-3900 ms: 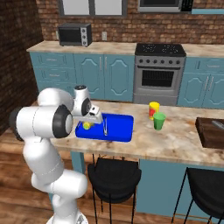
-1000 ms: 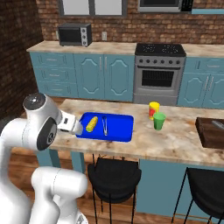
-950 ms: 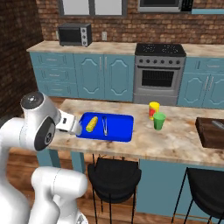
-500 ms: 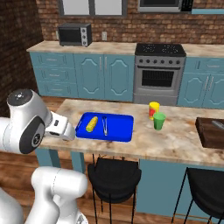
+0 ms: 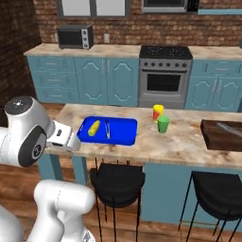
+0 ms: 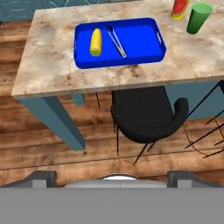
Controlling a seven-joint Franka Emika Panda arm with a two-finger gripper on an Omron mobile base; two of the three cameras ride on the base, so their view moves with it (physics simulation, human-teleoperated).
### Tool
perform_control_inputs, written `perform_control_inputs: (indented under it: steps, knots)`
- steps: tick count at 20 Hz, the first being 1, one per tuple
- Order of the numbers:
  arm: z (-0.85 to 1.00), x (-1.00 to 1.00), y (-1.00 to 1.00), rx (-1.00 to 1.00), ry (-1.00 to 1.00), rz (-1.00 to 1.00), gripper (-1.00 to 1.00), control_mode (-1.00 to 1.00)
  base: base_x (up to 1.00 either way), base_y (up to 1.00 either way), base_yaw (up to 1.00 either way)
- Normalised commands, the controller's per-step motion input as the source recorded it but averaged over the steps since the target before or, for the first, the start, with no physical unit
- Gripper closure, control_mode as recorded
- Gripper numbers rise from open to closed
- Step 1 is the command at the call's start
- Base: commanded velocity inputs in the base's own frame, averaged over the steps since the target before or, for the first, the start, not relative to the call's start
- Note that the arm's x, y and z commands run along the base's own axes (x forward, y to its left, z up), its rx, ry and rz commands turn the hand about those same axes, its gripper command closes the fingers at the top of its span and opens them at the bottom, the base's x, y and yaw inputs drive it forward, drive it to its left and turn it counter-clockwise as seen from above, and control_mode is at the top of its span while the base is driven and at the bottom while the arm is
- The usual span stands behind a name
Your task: Gather the avocado and corn from the fridge and place them on a tray on the dining counter. Then gather the chicken drumstick and fish from the fridge and place them on the other tray.
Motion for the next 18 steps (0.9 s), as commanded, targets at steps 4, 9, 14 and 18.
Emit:
perform_control_inputs:
  steps: [4,9,14,18]
  knots:
    - [0.00,0.00,0.00,0.00,0.00,0.00,-1.00,1.00,-0.38,-0.82,-0.13]
    - [0.00,0.00,0.00,0.00,0.00,0.00,-1.00,1.00,-0.28,-0.97,-0.08]
    - [0.00,0.00,0.00,0.00,0.00,0.00,-1.00,1.00,-0.19,-1.00,-0.06]
    - [0.00,0.00,0.00,0.00,0.00,0.00,-1.00,1.00,-0.12,-1.00,-0.05]
